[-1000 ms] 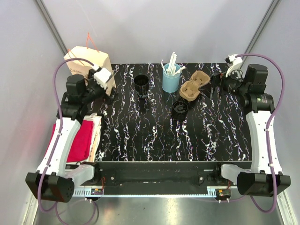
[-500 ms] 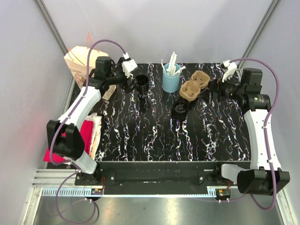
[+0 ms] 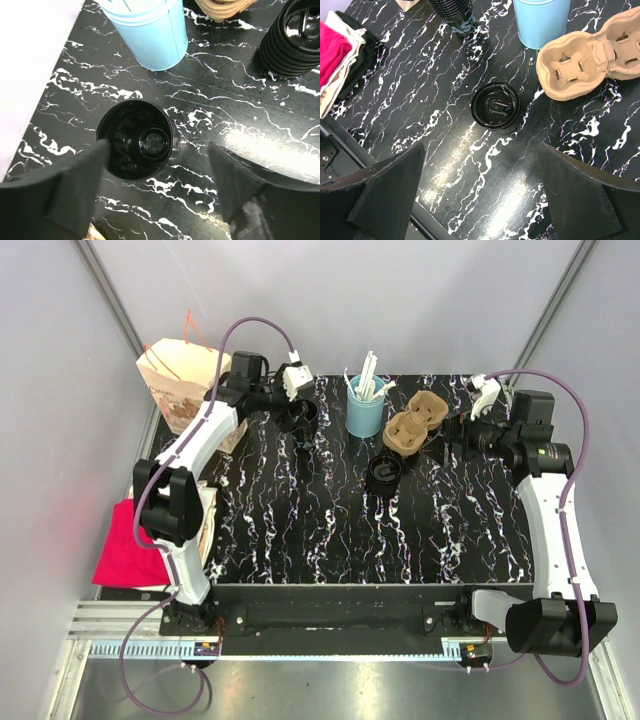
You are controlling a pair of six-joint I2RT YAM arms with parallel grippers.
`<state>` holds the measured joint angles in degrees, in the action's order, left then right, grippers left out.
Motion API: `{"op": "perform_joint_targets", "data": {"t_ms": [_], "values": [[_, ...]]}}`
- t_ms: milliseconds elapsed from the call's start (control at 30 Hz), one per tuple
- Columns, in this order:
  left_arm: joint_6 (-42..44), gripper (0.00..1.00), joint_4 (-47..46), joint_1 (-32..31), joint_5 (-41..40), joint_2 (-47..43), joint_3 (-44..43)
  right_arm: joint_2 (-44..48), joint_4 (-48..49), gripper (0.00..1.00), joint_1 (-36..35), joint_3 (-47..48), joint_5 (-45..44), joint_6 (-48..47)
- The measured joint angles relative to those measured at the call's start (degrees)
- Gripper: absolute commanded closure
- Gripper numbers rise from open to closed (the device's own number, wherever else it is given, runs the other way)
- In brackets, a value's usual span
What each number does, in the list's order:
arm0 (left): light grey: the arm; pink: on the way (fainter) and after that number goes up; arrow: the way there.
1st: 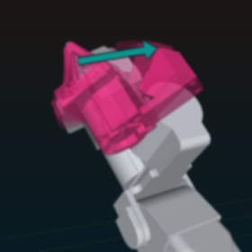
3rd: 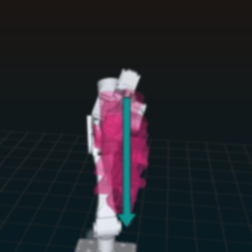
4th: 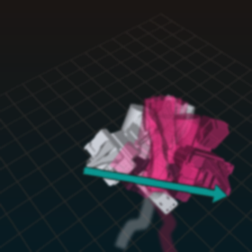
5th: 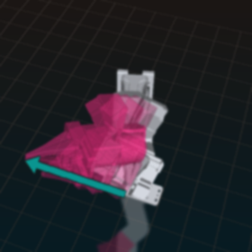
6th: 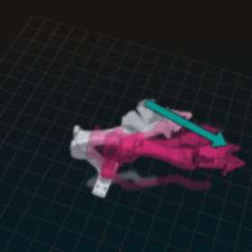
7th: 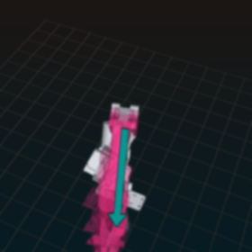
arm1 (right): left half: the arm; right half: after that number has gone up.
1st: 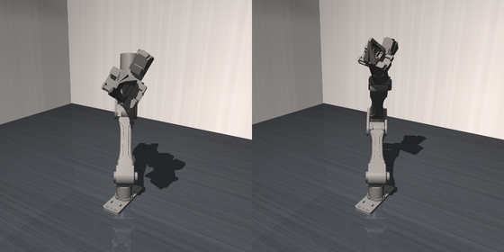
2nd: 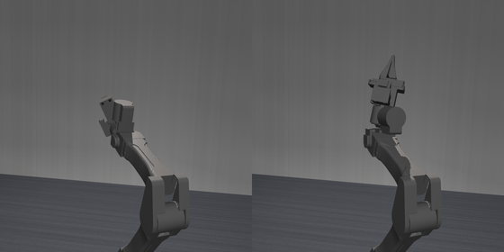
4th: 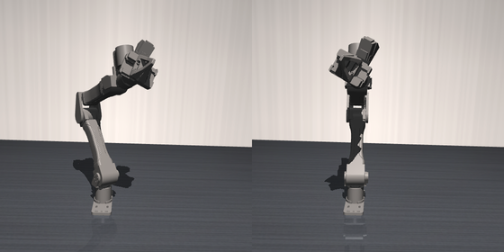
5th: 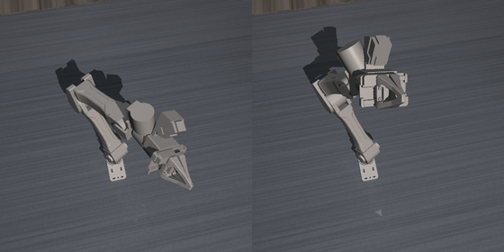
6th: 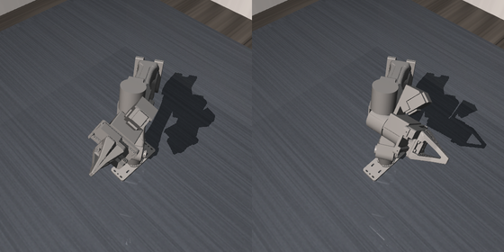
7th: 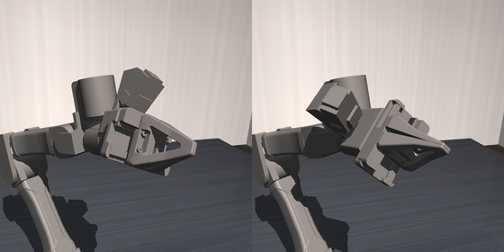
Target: Pack the takeout coffee
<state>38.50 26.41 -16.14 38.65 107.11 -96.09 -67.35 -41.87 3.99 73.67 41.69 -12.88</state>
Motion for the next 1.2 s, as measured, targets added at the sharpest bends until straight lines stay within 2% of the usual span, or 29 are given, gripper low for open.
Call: {"op": "perform_joint_targets", "data": {"t_ms": [33, 100, 133, 233, 367, 767, 967, 1200], "values": [[0.4, 0.25, 0.5, -0.2, 0.0, 0.8, -0.7, 0.0, 0.0, 0.00, 0.0, 0.0, 0.0, -0.1], [0.7, 0.28, 1.3, -0.4, 0.0, 2.0, -1.8, 0.0, 0.0, 0.00, 0.0, -0.1, 0.0, -0.2], [0.9, 0.35, 1.7, -0.5, 0.1, 2.7, -2.3, 0.0, 0.0, 0.00, 0.0, -0.1, 0.0, -0.3], [1.0, 0.39, 3.1, -0.7, 0.4, 4.4, -3.6, 0.0, 0.0, 0.00, 0.0, -0.2, 0.0, -0.4], [0.9, 0.61, 4.6, -0.8, 0.9, 6.4, -5.5, 0.0, 0.0, 0.00, 0.0, -0.3, 0.0, -0.5], [0.0, 0.59, 7.1, -0.9, 1.3, 9.3, -8.2, 0.0, 0.0, 0.00, 0.0, -0.6, 0.0, -0.8], [0.0, 0.66, 7.8, -0.9, 1.5, 9.3, -8.5, 0.0, 0.0, 0.00, 0.0, -0.6, 0.0, -0.8], [-0.2, 0.64, 8.3, -1.4, 1.4, 9.8, -8.7, 0.0, 0.0, 0.00, 0.0, -0.6, 0.0, -0.9]]}}
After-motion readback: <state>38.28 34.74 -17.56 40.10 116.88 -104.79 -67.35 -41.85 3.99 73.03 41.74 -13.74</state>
